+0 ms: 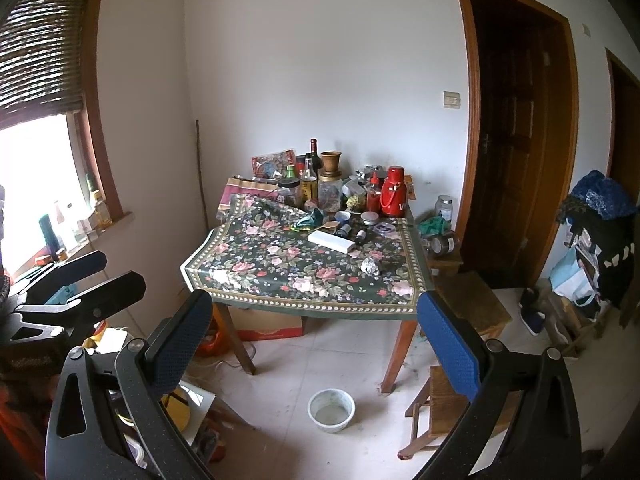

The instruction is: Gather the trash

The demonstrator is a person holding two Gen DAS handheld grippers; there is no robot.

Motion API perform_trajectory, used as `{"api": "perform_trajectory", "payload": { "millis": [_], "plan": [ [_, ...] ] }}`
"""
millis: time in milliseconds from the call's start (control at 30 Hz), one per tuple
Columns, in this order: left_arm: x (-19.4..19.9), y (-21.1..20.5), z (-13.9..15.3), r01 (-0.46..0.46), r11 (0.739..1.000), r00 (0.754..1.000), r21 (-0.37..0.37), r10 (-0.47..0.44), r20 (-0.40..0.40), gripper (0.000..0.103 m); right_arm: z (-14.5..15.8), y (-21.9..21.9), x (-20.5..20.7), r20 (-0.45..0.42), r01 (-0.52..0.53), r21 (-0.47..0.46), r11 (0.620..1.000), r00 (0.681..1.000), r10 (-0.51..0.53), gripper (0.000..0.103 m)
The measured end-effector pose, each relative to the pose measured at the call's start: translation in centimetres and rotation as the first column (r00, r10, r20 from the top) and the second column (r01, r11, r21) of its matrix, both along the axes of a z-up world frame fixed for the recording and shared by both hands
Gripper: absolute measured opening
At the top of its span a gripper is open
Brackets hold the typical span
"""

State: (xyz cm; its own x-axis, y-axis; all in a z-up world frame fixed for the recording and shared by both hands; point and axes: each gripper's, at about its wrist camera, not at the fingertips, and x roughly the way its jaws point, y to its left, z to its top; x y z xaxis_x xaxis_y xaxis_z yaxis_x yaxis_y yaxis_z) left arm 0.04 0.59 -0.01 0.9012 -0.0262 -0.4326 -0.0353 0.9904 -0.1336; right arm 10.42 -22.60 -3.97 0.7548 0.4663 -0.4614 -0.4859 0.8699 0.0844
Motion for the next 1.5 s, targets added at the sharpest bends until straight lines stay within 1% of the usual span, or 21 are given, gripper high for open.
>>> {"api": "perform_trajectory", "payload": {
  "millis": [567,833,1000,1333,1500],
  "plan": [
    [0.5,0.4,-0.2,-0.003,1.000,1.000,-0.002,0.003,-0.001,0.100,0.1,0.2,0.1,-0.005,-0.007,0.008,1.000,1.000,0.007,0.101],
    [1.1,-0.4,-0.3,-0.021,1.000,1.000,0.011,0.021,-0.002,0.100,0.3,0.3,0.4,-0.002,-0.010,0.010,1.000,1.000,0.010,0.101],
    [1.2,-0.6,-0.4,-0.027,1.000,1.000,0.013,0.027,0.005,0.100,0.3,-0.6,1.2,-0.003,-0.017,0.014,1.000,1.000,0.017,0.101],
    [3.2,-2.7,-0.8,-0.051,0.998,0.999,0.021,0.051,-0.004,0.100,-0.2,-1.9,3.1,-0.004,-0.023,0.006,1.000,1.000,0.023,0.101],
    [5.2,-3.0,-1.1,-0.064,0.998,0.998,0.030,0.064,-0.018,0.100,-0.6,-2.3,4.7,-0.019,-0.009,-0.004,1.000,1.000,0.009,0.101]
  ]
}}
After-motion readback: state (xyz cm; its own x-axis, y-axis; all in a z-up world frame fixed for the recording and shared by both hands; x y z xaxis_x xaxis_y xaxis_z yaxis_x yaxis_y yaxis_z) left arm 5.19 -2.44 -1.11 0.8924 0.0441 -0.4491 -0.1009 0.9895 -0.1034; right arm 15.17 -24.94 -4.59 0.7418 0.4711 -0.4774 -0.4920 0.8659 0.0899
